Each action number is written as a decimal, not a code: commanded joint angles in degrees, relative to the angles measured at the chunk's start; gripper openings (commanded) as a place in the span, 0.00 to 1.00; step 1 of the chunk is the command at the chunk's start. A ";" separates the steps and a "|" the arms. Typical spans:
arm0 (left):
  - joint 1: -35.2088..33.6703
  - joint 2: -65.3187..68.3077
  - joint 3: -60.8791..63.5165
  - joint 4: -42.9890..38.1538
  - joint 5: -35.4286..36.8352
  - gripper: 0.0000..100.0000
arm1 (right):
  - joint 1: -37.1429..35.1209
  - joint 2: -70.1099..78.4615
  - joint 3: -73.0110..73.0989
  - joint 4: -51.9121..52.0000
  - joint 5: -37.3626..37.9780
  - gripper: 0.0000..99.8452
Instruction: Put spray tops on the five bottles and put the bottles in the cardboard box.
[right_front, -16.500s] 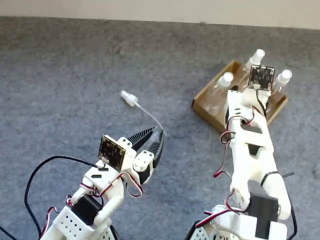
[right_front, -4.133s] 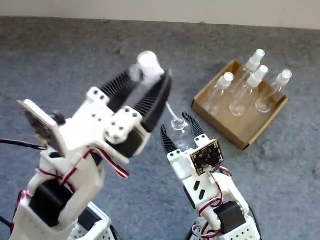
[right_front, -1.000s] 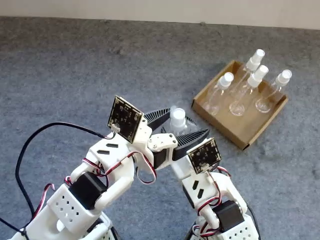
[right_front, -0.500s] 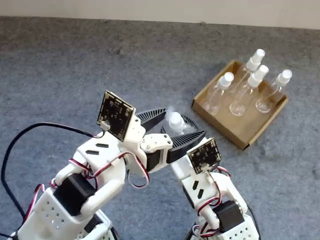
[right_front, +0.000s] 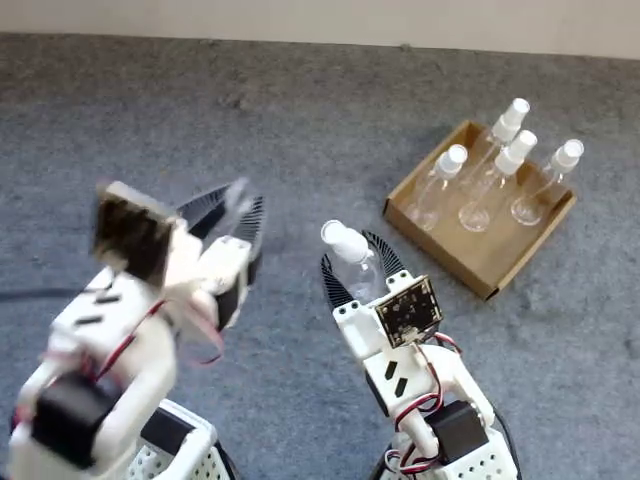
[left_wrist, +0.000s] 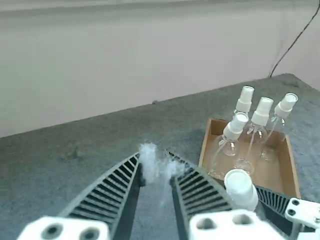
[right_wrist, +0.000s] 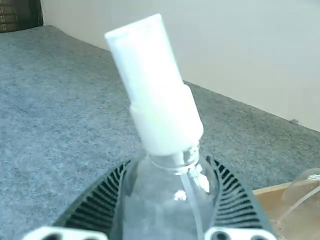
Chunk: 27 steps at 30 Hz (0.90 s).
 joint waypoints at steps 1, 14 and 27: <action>-3.74 -7.87 -2.95 4.48 -2.55 0.01 | -0.22 -0.75 -1.19 0.13 -0.18 0.12; -23.16 -29.14 13.49 5.54 -3.60 0.01 | -0.22 -0.75 -0.92 0.13 -0.18 0.12; -29.23 -33.80 30.11 5.54 -3.60 0.01 | 9.01 -0.75 -1.27 0.13 -0.09 0.12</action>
